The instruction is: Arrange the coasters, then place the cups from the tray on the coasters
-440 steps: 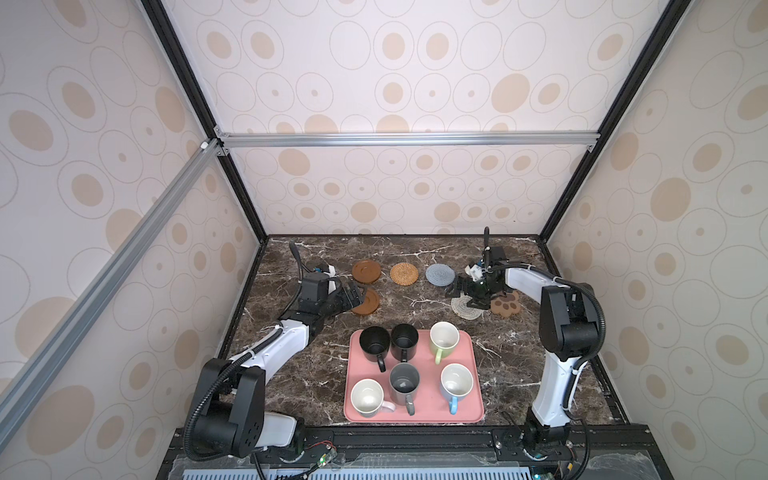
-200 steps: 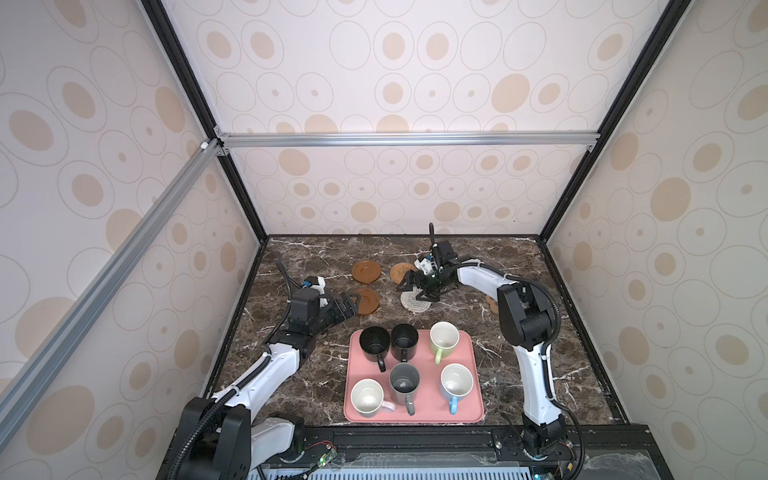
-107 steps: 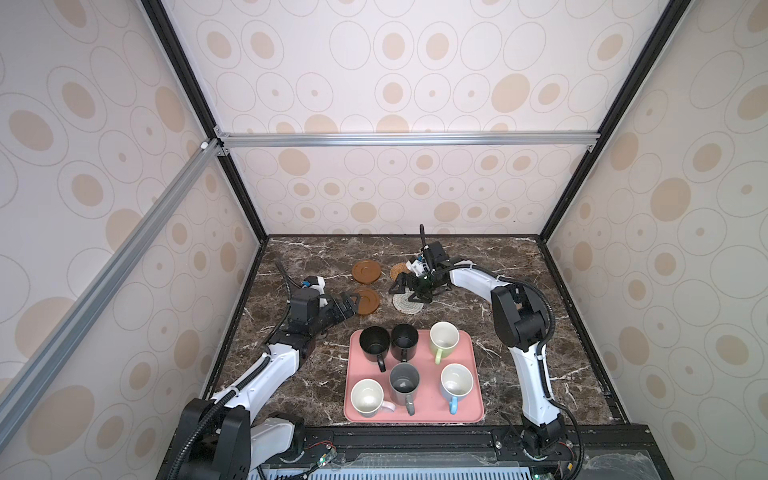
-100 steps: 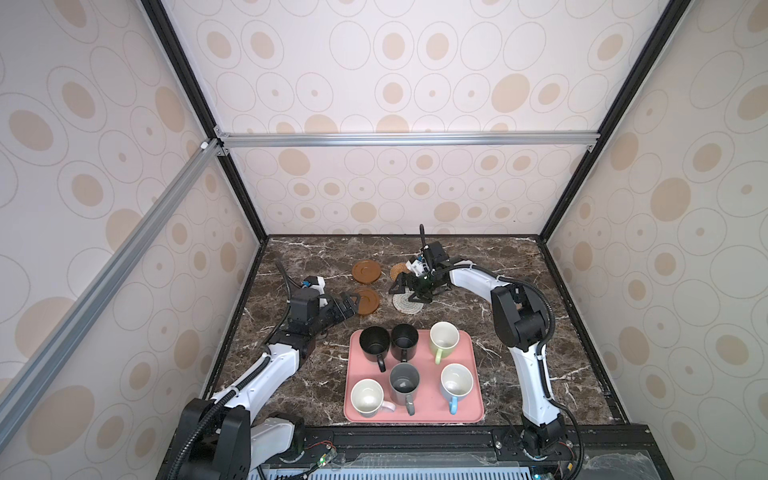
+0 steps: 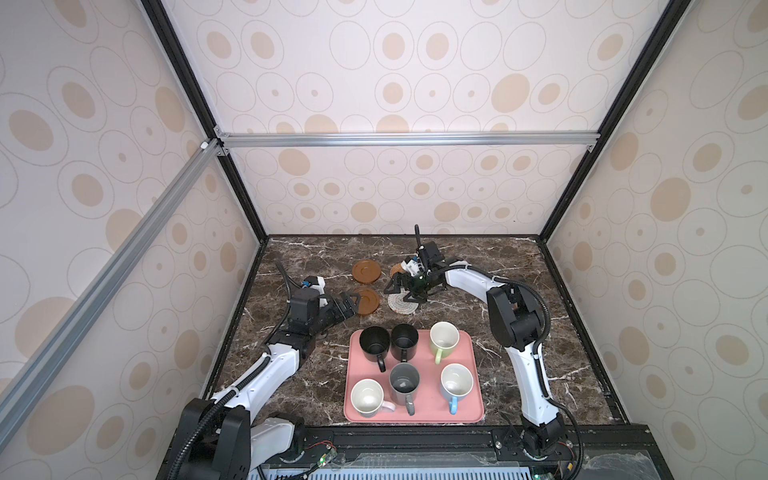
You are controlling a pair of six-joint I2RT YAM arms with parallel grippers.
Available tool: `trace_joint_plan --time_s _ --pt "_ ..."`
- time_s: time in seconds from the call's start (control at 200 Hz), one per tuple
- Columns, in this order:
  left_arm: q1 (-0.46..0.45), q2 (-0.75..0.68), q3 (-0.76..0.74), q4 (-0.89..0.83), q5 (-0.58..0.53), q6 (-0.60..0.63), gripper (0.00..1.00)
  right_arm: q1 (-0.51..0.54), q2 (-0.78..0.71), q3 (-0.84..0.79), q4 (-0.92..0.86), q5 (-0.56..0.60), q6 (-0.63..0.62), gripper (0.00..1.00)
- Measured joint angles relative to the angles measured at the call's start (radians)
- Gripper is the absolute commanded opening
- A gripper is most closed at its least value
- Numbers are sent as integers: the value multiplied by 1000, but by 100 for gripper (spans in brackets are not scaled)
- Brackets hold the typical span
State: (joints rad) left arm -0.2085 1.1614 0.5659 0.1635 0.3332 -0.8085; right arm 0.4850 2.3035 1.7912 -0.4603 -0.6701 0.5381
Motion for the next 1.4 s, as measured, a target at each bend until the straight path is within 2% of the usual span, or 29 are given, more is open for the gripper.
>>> trace_joint_plan --time_s 0.79,1.401 --pt "0 -2 -6 0 -1 -8 100 6 -24 -18 -32 63 -35 100" --pt "0 -2 -6 -1 0 -8 100 4 -27 -19 -34 64 -31 100"
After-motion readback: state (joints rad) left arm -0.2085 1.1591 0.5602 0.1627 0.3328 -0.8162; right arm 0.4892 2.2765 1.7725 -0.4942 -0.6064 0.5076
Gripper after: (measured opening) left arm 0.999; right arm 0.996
